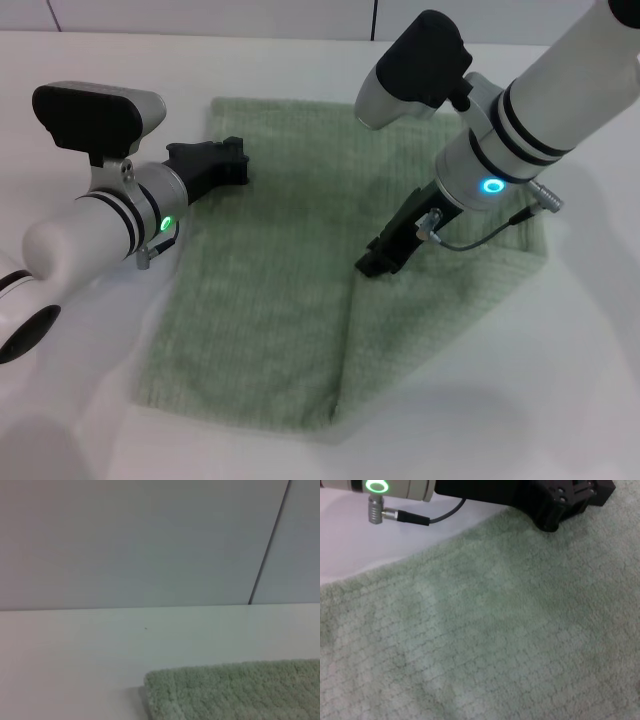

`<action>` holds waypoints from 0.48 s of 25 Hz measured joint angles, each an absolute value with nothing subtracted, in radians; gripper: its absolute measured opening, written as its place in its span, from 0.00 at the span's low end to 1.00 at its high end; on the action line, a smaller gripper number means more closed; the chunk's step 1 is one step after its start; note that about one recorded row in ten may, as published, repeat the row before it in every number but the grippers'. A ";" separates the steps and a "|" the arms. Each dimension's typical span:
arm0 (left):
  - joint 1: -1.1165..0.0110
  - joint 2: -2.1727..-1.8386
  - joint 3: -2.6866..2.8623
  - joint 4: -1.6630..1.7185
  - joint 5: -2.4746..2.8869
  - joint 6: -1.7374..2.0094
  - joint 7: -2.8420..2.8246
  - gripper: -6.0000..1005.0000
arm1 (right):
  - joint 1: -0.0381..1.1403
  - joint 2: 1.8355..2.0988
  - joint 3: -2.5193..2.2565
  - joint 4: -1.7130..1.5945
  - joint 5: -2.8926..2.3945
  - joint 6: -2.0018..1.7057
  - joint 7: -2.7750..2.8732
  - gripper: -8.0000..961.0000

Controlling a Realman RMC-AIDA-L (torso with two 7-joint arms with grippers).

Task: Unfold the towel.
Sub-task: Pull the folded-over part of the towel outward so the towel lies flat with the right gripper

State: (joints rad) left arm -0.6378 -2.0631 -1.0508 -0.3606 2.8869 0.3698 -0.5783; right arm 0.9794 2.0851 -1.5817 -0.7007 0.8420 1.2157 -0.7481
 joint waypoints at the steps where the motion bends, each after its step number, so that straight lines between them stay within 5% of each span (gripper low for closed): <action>1: -0.637 -2.063 -1.051 -0.361 2.887 0.370 -0.578 0.00 | 0.979 2.085 -1.582 -0.701 0.842 1.216 -0.748 0.25; 4: -0.637 -2.063 -1.051 -0.361 2.887 0.370 -0.578 0.00 | 0.975 2.083 -1.581 -0.718 0.842 1.218 -0.752 0.24; 5: -0.637 -2.062 -1.051 -0.361 2.887 0.370 -0.578 0.00 | 0.975 2.083 -1.589 -0.722 0.838 1.223 -0.754 0.05; 12: -0.635 -2.062 -1.051 -0.362 2.887 0.370 -0.578 0.00 | 0.971 2.080 -1.598 -0.762 0.830 1.252 -0.755 0.05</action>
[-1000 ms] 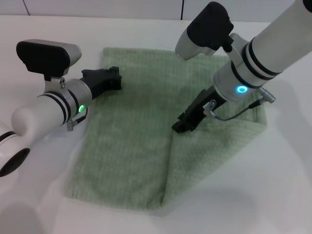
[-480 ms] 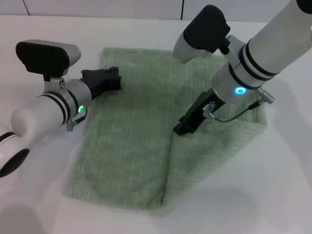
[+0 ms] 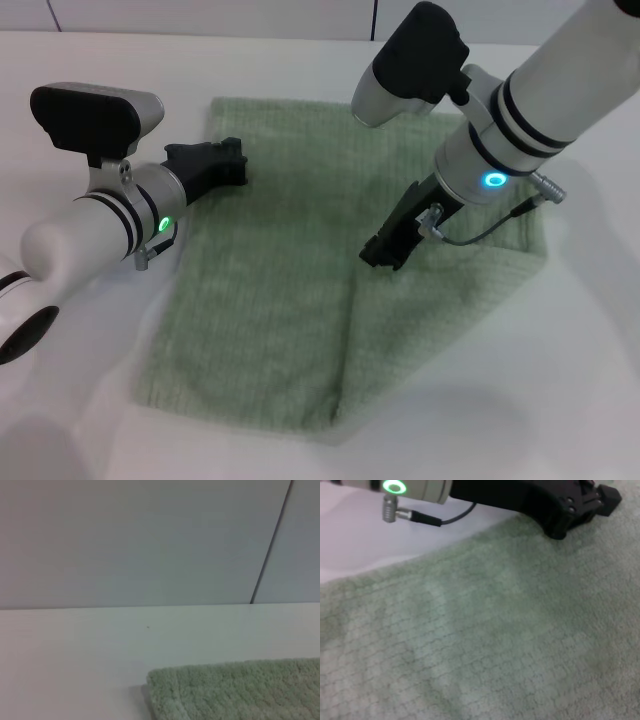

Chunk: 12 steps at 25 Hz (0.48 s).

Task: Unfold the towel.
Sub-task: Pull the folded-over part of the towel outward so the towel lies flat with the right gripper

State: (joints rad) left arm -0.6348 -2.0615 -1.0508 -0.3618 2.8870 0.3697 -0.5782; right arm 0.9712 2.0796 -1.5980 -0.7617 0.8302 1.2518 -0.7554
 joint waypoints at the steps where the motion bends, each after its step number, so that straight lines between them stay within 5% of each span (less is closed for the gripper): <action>1: -0.634 -2.062 -1.052 -0.362 2.887 0.370 -0.578 0.00 | 0.968 2.079 -1.598 -0.773 0.828 1.259 -0.755 0.05; 12: -0.633 -2.062 -1.052 -0.362 2.887 0.370 -0.578 0.00 | 0.858 2.076 -1.584 -1.160 0.793 1.536 -0.754 0.05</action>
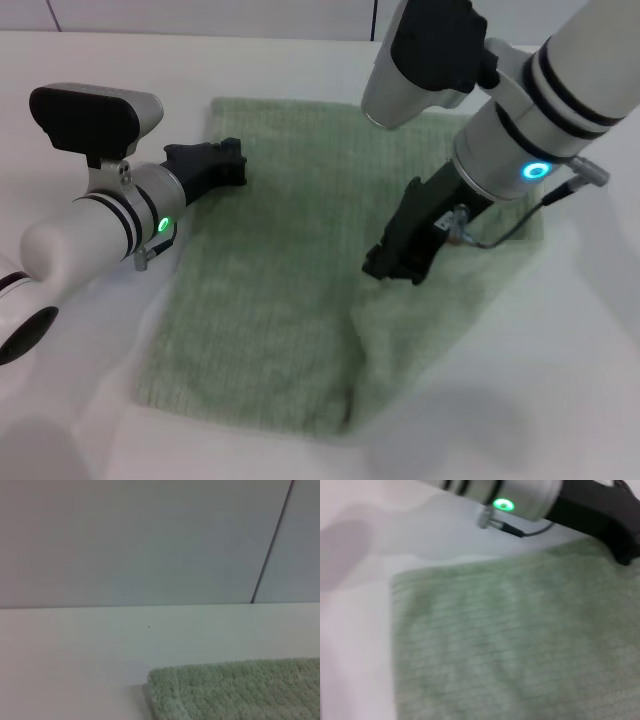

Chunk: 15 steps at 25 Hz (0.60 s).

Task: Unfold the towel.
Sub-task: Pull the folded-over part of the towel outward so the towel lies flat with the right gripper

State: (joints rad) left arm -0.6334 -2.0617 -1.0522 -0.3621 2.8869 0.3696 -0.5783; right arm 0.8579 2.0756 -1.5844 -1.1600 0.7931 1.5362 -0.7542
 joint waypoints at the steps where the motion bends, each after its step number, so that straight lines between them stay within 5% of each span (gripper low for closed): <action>1: -0.634 -2.062 -1.052 -0.362 2.887 0.370 -0.578 0.00 | 0.846 2.075 -1.584 -1.224 0.793 1.592 -0.748 0.05; 15: -0.634 -2.062 -1.059 -0.362 2.887 0.370 -0.578 0.00 | 0.813 2.075 -1.647 -1.453 0.703 1.777 -0.658 0.05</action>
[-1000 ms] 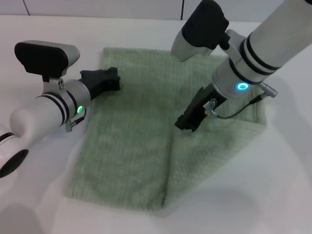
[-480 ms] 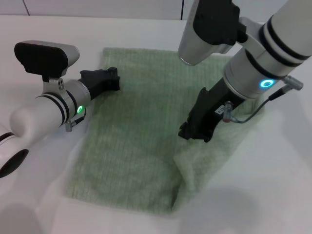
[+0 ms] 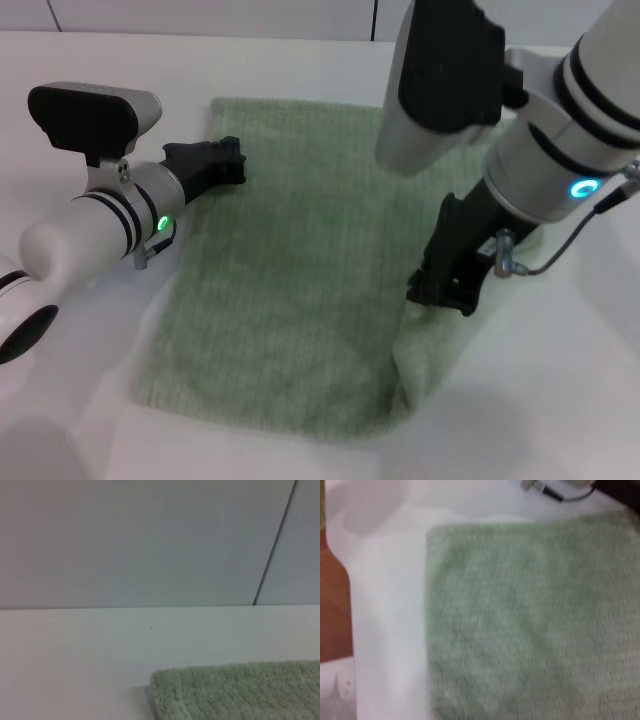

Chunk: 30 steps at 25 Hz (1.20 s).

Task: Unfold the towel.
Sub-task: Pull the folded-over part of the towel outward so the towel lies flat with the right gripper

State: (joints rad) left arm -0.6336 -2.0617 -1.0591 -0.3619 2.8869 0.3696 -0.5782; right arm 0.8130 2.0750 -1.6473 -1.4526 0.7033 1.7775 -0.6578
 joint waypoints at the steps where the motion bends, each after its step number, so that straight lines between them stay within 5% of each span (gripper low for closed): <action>1: -0.634 -2.062 -1.060 -0.362 2.887 0.370 -0.578 0.00 | 0.808 2.075 -1.678 -1.469 0.692 1.787 -0.652 0.05; 30: -0.635 -2.060 -1.060 -0.362 2.887 0.378 -0.578 0.00 | 0.907 2.073 -2.033 -1.341 0.683 1.814 -0.498 0.08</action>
